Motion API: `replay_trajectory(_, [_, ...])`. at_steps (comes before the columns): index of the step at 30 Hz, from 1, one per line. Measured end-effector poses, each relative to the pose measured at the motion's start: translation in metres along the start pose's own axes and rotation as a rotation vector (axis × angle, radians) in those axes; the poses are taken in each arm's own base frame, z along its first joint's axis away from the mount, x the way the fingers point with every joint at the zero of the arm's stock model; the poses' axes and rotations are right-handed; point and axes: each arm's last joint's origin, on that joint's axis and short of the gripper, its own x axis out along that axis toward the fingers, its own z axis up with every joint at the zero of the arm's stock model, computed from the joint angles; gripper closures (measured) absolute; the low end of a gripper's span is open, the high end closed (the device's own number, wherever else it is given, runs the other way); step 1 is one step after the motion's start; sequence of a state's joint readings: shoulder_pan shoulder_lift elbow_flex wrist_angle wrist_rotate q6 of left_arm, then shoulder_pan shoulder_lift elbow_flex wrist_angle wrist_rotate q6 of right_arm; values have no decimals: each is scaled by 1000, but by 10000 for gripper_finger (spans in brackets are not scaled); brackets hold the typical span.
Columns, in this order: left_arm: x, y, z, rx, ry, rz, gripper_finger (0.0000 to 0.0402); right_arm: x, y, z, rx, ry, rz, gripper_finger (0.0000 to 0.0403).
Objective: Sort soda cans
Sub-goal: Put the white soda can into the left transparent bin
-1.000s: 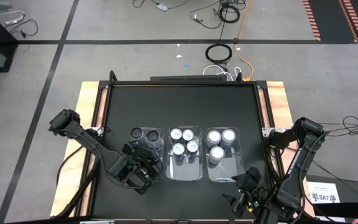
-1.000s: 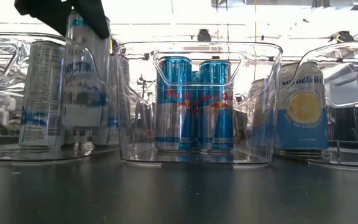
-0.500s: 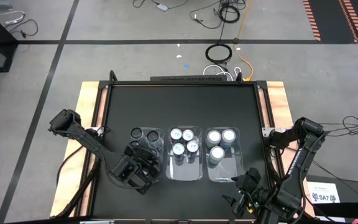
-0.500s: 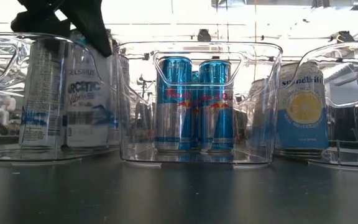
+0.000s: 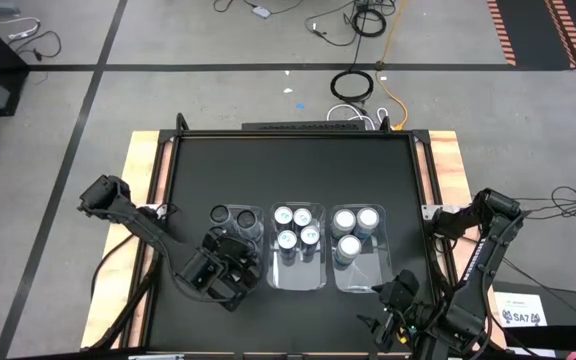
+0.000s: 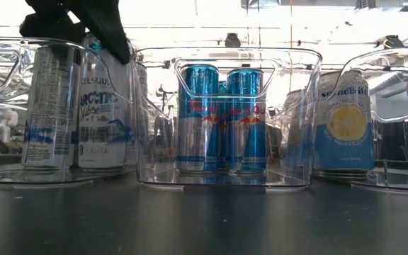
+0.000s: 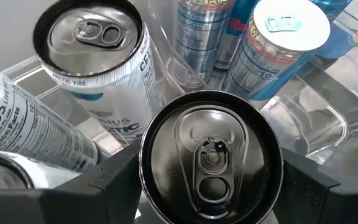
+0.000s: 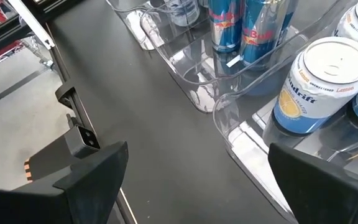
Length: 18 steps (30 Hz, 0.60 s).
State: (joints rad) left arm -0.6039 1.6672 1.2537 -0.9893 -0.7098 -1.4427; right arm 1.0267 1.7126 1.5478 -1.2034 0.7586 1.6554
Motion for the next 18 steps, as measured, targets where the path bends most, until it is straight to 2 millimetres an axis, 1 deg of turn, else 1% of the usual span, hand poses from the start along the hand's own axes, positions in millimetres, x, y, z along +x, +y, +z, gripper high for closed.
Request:
replay_trajectory(13, [7, 6, 8, 9, 2, 54, 116, 0, 2, 0, 13, 2, 15, 22])
replay_trajectory(15, [7, 6, 8, 8, 2, 53, 106, 0, 2, 0, 17, 2, 19, 22])
replay_trajectory(18, [7, 6, 8, 10, 1, 59, 80, 0, 2, 0, 18, 3, 20, 22])
